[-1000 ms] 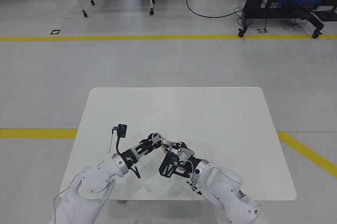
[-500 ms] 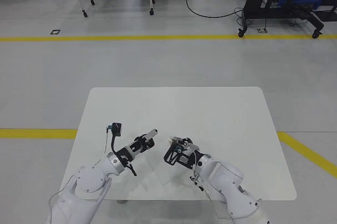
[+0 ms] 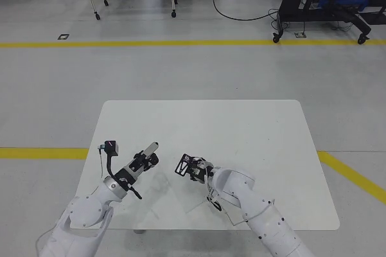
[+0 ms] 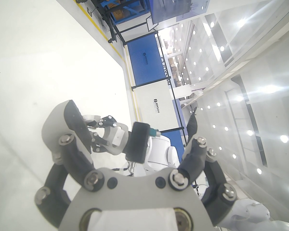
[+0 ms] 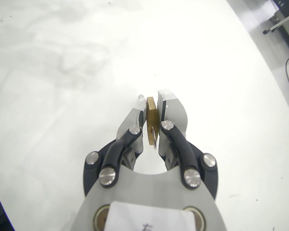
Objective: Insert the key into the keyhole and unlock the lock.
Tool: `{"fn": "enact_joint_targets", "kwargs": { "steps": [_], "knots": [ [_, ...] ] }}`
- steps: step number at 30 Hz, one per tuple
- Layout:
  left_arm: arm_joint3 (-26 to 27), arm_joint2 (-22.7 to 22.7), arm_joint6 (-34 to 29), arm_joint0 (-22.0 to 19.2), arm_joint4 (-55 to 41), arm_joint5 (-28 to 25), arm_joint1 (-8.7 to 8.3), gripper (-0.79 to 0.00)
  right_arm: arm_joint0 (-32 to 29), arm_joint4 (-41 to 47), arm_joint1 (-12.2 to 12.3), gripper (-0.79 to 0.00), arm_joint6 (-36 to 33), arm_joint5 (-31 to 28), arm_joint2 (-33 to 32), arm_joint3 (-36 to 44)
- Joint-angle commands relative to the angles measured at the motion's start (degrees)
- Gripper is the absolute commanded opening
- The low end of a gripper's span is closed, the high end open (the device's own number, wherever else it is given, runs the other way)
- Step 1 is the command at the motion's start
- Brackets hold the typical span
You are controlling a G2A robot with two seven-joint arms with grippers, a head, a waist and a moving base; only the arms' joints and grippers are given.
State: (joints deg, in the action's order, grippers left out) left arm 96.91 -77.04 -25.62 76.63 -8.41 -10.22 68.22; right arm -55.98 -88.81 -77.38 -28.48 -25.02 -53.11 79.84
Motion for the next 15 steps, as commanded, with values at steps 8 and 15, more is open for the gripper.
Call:
{"fn": "enact_joint_targets", "kwargs": {
  "steps": [8,15],
  "knots": [
    [0.2,-0.4,0.0,0.2,0.1,0.3,-0.03,0.000,-7.2,-5.0,1.6,0.000,3.1,3.0,-4.3,13.4],
    [-1.1,-1.5,-2.0,-0.9,-4.2,1.7,-0.04,0.000,-23.3,-9.9,4.9,0.000,20.6,2.4,-15.9,29.3]
  ]
}}
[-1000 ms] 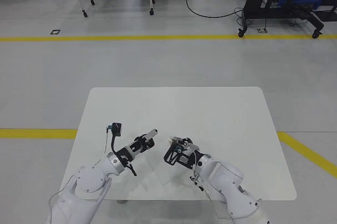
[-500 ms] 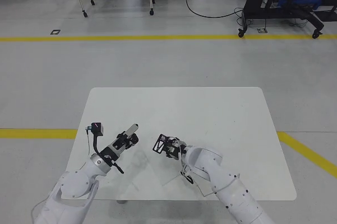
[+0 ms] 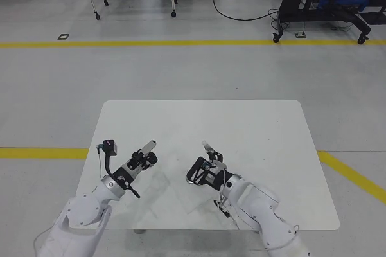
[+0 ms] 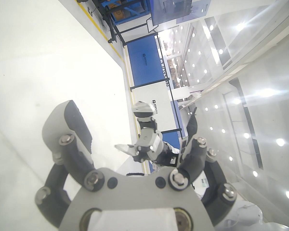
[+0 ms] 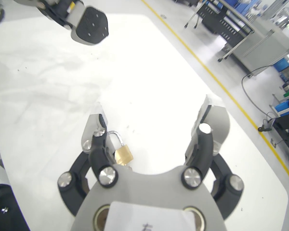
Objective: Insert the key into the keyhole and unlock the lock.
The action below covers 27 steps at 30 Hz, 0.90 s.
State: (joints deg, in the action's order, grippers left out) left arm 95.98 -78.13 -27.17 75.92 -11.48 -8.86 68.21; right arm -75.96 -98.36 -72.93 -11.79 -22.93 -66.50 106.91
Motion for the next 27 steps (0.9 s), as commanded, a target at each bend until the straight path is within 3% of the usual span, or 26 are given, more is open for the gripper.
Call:
{"fn": "enact_joint_targets", "kwargs": {
  "steps": [1,4,24,27],
  "knots": [
    [-0.4,-0.8,-0.9,-0.4,-1.7,0.6,-0.07,0.000,-5.5,-0.4,0.8,0.000,6.6,0.5,-4.3,3.6],
    [-1.1,-2.3,-0.6,-1.0,-1.5,1.7,-0.25,0.000,-11.2,0.4,1.8,0.000,13.8,0.0,-9.6,6.0],
    [-1.3,-3.0,-0.1,-1.3,-1.1,2.2,-0.33,0.000,-11.2,0.5,1.8,0.000,13.9,0.0,-9.6,6.0],
    [-1.6,-3.4,8.0,-1.3,6.9,1.0,-0.30,0.000,-10.7,5.3,1.7,0.000,16.5,1.3,-11.9,4.0]
  ]
}}
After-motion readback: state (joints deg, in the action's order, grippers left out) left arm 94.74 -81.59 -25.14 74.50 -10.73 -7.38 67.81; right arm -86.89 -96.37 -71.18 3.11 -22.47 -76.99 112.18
